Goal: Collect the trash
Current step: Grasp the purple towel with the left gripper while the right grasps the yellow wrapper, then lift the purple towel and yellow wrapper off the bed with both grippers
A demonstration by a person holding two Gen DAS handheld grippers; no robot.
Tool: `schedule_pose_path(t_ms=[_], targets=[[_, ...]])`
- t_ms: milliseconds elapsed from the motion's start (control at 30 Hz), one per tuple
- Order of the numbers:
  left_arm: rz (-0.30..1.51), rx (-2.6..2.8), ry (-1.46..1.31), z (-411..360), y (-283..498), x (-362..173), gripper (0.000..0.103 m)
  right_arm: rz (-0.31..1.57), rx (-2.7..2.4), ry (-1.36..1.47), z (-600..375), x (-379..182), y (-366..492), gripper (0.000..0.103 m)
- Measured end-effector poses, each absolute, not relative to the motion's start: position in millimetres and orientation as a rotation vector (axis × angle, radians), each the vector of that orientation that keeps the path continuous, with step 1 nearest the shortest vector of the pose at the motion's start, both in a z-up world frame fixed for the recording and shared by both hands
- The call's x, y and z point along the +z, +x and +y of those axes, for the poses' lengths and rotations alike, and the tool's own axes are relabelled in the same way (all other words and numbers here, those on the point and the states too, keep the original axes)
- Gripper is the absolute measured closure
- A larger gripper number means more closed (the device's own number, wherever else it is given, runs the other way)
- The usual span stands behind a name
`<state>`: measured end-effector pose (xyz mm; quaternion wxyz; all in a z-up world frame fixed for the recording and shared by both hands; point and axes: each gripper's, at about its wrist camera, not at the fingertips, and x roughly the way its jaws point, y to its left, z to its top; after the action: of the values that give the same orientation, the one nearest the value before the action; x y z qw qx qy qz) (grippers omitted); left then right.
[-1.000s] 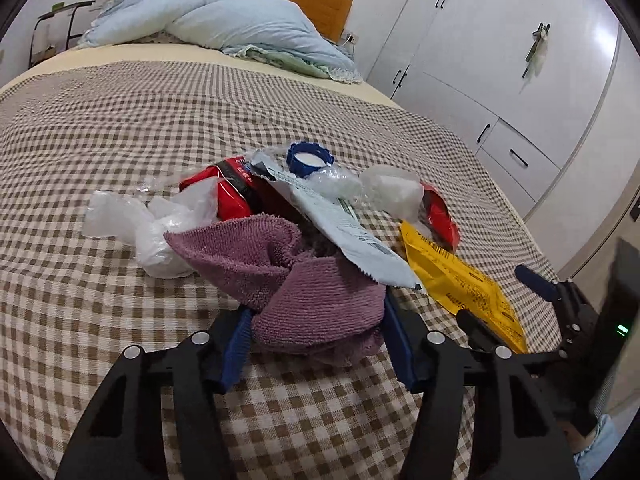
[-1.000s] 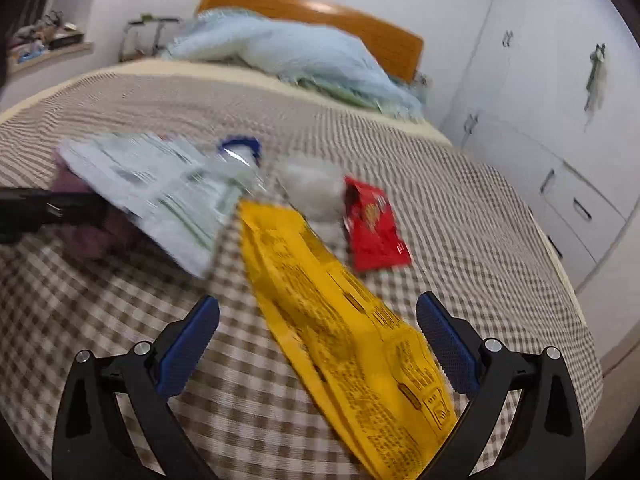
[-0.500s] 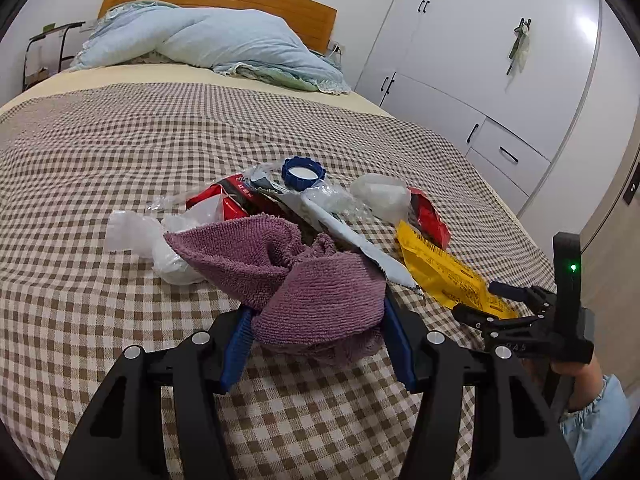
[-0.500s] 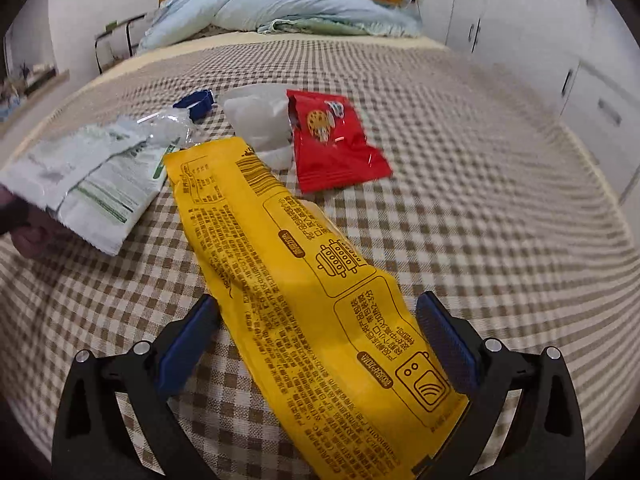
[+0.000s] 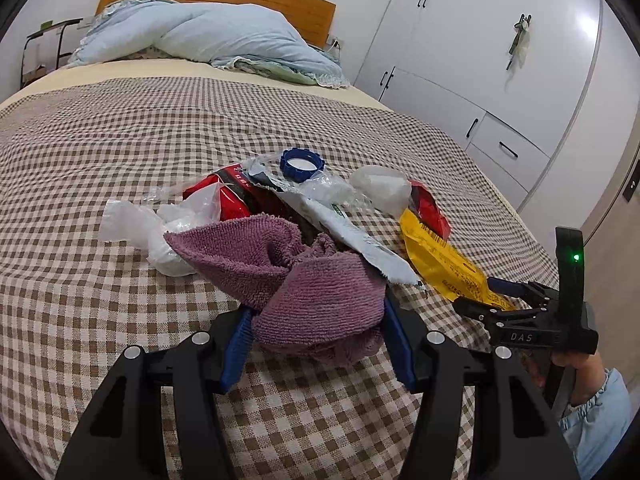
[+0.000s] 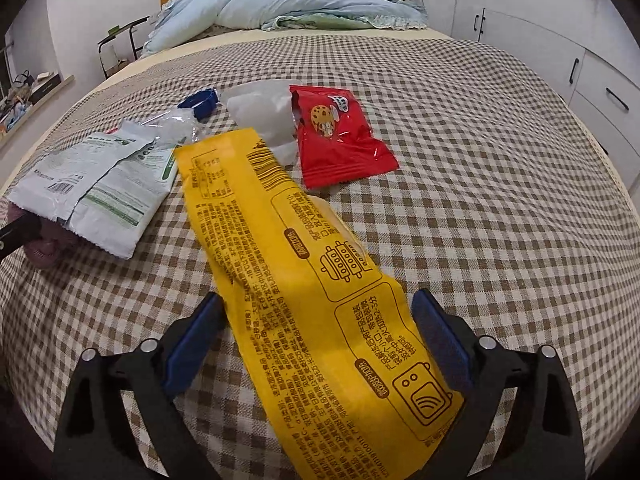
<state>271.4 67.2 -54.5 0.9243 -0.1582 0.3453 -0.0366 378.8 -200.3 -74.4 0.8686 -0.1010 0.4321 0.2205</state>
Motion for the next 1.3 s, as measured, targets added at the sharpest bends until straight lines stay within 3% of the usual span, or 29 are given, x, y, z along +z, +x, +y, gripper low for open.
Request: schedule_pose_path(t_ms=[100, 233, 367, 900, 1300], targets=[[0.711, -0.079, -0.324, 66, 273, -56, 0.047, 0.902, 0.472, -0.211, -202, -74, 374, 0.017], [0.713, -0.08, -0.324, 66, 274, -57, 0.047, 0.886, 0.48, -0.242, -196, -69, 362, 0.034], [0.71, -0.084, -0.324, 67, 271, -57, 0.047, 0.852, 0.483, -0.273, -189, -63, 345, 0.038], [0.568, -0.048, -0.263, 68, 223, -21, 0.047, 0.686, 0.432, -0.217, -205, -28, 315, 0.038], [0.576, -0.04, -0.283, 53, 187, -14, 0.047, 0.611, 0.442, -0.205, -209, -17, 289, 0.038]])
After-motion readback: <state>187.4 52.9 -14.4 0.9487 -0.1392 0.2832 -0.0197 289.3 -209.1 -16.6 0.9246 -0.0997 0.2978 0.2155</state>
